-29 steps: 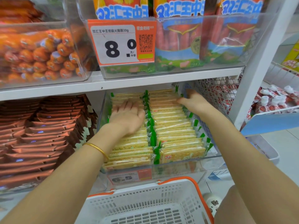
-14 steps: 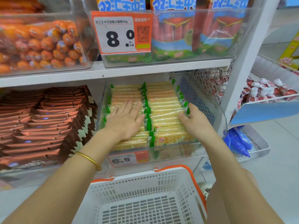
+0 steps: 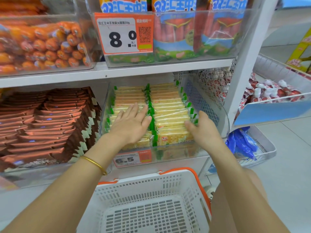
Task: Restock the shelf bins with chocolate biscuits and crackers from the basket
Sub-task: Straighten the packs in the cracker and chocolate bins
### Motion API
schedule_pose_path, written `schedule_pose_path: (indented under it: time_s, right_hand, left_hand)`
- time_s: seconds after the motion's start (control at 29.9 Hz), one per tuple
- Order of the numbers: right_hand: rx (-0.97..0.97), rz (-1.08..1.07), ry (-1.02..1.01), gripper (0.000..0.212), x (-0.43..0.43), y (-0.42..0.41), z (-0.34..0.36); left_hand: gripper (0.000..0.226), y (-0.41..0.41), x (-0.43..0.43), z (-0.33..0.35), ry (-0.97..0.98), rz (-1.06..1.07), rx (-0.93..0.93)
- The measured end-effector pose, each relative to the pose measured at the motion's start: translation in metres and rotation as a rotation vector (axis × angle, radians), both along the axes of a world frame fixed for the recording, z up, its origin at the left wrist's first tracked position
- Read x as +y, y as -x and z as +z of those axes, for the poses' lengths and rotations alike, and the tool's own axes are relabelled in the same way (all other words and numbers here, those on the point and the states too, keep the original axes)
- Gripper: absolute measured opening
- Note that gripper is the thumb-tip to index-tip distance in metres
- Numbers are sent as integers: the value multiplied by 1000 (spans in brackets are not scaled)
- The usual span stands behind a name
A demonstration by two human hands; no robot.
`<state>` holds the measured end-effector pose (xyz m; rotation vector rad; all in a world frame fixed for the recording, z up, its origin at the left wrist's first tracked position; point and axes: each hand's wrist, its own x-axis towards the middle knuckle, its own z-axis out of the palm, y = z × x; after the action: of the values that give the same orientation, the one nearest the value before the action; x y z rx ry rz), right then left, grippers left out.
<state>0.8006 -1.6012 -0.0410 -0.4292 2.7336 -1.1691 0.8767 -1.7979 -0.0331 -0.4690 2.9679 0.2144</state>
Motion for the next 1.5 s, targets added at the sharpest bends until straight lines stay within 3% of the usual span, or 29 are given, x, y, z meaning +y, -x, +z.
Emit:
schedule_pose_path:
  time_s: [0.1,0.43,0.5,0.57,0.63,0.7,0.84,0.9,1.0,1.27,1.5]
  right_hand:
    - [58,-65,66,60,7,-2,-2]
    - [250,-36,168,47,10,-8,-19]
    - [423,-110,193,40,21,-15,-18]
    - [700,-109,173,26,28,-26,-17]
    - [901,45,124,17,25,-41,-24]
    - [1009,182,76,12,13,-51,-39]
    - [1063,216,-4,14,-8,-55,-57]
    - [1095,206,-25,5,-14,-53,-61]
    - [1125,138,-68,9,-22,-57,-65]
    - [1134,55,-123,18,-32,-55,-65]
    - [1159,6,-90,13,-41,-40,-59]
  left_hand:
    - [57,-4,4,0,22,7,27]
    - [58,-5,6,-2,-4,43,49]
    - [56,-14,11,3,-9,46,238]
    - [45,-31,22,6,25,-6,580]
    - [24,-51,39,0,126,-134,856]
    - [7,-66,54,-19,273,-226,970]
    - [9,-75,59,-53,453,-176,995]
    - [10,-73,59,-58,501,-141,1010]
    - [10,-70,61,-60,542,-92,1023]
    - [25,-59,65,-66,540,25,1061]
    - [23,-38,59,-60,545,36,1096]
